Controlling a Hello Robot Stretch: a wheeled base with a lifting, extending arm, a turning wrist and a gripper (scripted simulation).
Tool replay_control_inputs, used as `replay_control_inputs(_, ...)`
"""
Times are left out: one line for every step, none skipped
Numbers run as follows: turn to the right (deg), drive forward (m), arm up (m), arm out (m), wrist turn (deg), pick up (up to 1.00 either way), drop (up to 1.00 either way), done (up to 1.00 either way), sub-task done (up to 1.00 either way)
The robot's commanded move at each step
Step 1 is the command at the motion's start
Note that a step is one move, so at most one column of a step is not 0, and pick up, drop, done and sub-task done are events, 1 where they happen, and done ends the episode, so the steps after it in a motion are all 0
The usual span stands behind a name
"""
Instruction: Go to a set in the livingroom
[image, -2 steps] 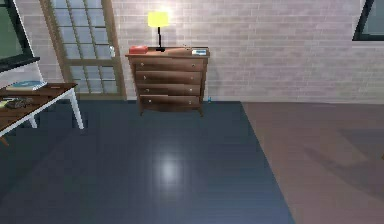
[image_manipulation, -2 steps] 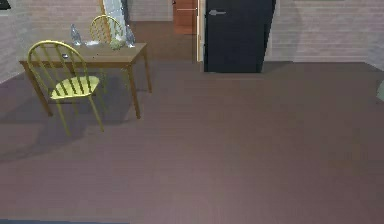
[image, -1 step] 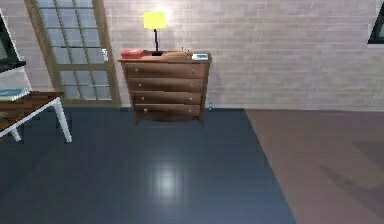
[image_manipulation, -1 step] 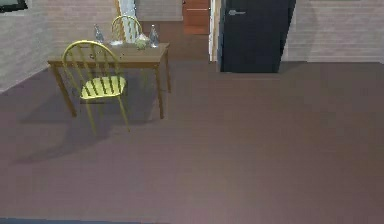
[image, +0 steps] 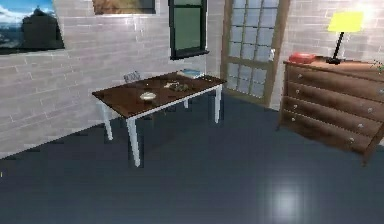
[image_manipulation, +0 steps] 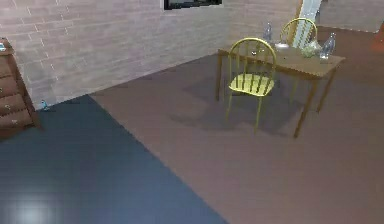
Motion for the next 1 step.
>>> replay_control_inputs(-30.0,0.0,0.0,0.0,0.0,0.0,0.0,0.0,0.0)
